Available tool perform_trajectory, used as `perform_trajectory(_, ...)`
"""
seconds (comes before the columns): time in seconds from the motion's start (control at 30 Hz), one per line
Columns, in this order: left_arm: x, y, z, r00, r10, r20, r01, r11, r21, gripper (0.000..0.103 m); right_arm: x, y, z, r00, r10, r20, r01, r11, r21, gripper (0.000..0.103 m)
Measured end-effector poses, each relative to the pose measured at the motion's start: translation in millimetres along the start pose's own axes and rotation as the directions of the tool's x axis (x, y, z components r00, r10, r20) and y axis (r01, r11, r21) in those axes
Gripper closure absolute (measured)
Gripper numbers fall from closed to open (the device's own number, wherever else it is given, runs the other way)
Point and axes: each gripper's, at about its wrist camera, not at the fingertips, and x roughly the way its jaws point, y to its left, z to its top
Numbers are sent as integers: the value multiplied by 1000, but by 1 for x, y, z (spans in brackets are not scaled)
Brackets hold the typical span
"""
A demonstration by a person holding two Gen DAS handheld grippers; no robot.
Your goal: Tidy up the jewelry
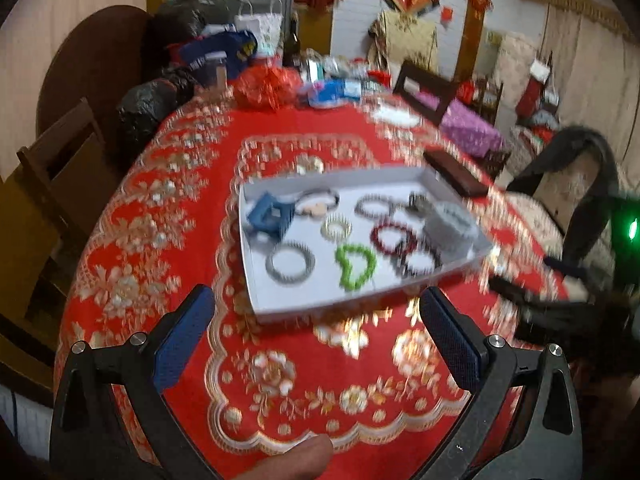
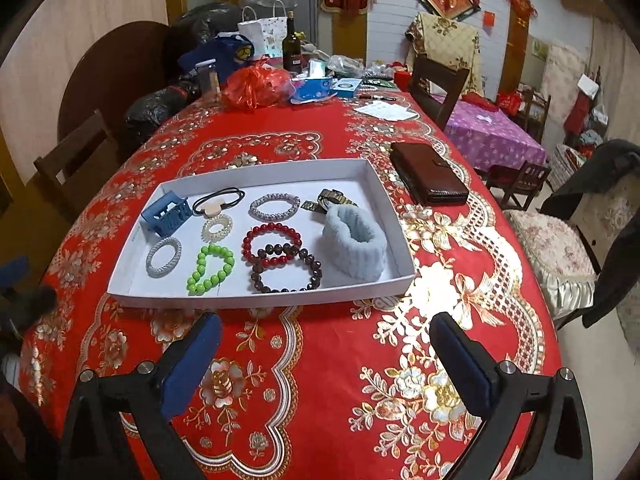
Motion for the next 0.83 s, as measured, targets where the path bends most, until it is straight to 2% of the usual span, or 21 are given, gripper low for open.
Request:
perform_trajectory(0.1, 18, -8, -13, 996, 65, -66, -62, 997, 53, 1, 4, 8, 2, 1000, -25, 2, 25, 999, -36, 0)
perform_trajectory(0.23, 24, -5, -22, 990, 111, -81, -106, 992, 65, 1, 7, 12, 4, 998, -58, 15, 58, 997, -55, 0)
perform_trajectory(0.63, 25, -4, -22, 992, 85, -93, -80, 995, 53, 1, 5, 7, 8, 998, -60, 30, 61, 998, -21, 0)
perform_trajectory(0.83, 18, -10, -23, 996, 68, -61, -64, 996, 68, 1, 5, 6, 6, 997, -67, 30, 68, 998, -19, 0)
